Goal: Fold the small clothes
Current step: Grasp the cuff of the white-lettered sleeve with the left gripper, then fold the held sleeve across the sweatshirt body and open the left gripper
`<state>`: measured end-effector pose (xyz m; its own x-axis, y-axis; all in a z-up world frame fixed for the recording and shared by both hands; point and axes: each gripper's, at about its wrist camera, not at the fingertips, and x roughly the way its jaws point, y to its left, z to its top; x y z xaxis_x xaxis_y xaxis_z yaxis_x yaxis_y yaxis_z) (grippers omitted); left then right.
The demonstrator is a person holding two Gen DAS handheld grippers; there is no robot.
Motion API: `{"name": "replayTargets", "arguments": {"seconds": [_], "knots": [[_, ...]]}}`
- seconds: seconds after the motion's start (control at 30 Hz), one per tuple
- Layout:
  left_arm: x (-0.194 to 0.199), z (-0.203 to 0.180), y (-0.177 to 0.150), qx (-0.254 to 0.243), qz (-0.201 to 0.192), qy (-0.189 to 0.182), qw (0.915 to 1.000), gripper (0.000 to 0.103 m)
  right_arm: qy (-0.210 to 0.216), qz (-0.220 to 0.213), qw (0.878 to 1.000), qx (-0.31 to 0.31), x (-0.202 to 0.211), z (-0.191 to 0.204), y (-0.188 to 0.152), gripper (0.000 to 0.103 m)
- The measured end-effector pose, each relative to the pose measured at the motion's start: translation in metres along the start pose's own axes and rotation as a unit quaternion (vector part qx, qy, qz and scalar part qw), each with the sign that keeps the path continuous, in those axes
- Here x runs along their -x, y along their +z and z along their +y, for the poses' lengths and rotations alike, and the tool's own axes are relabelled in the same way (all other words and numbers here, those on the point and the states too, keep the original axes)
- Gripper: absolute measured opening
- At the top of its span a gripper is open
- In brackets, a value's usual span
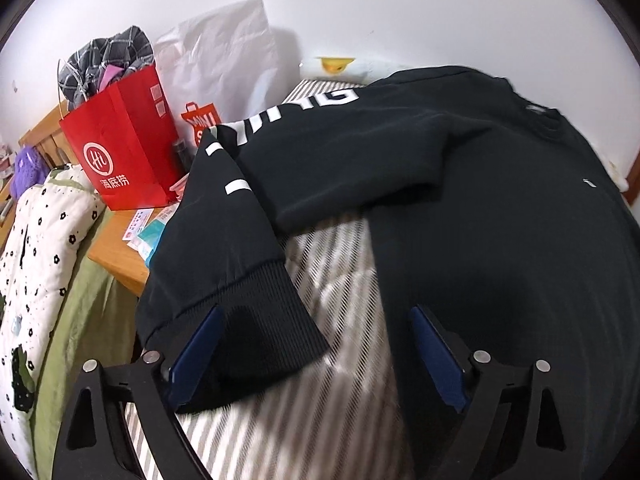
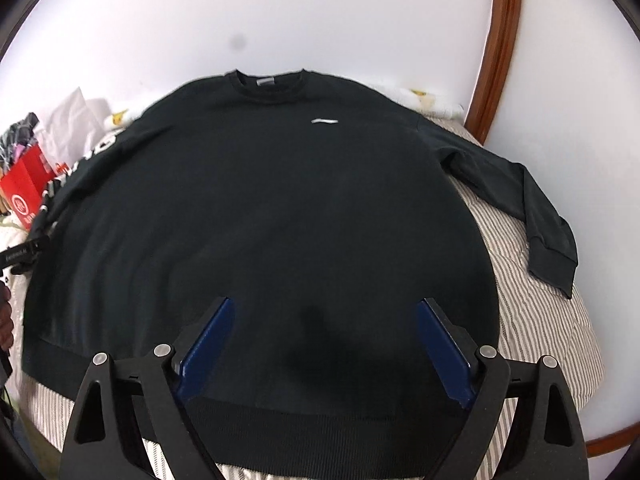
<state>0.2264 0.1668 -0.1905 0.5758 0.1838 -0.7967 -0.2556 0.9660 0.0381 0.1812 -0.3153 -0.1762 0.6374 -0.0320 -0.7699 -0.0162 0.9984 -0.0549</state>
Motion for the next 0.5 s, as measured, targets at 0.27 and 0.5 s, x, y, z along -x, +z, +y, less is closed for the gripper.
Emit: {"name": "replayTargets", "arguments": {"seconds": [0.27, 0.5], "knots": [[-0.020, 0.000, 0.011, -0.004, -0.008, 0.070, 0.9975, 0.048, -0.007, 0.016, 1.000, -0.009, -0.021, -0.006, 0.014, 0.091], [-0.014, 0.019, 0.020, 0.019, 0.000, 0.072, 0.9972, 0.012, 0.005, 0.021, 1.000, -0.014, -0.032, -0.008, 0.019, 0.091]]}}
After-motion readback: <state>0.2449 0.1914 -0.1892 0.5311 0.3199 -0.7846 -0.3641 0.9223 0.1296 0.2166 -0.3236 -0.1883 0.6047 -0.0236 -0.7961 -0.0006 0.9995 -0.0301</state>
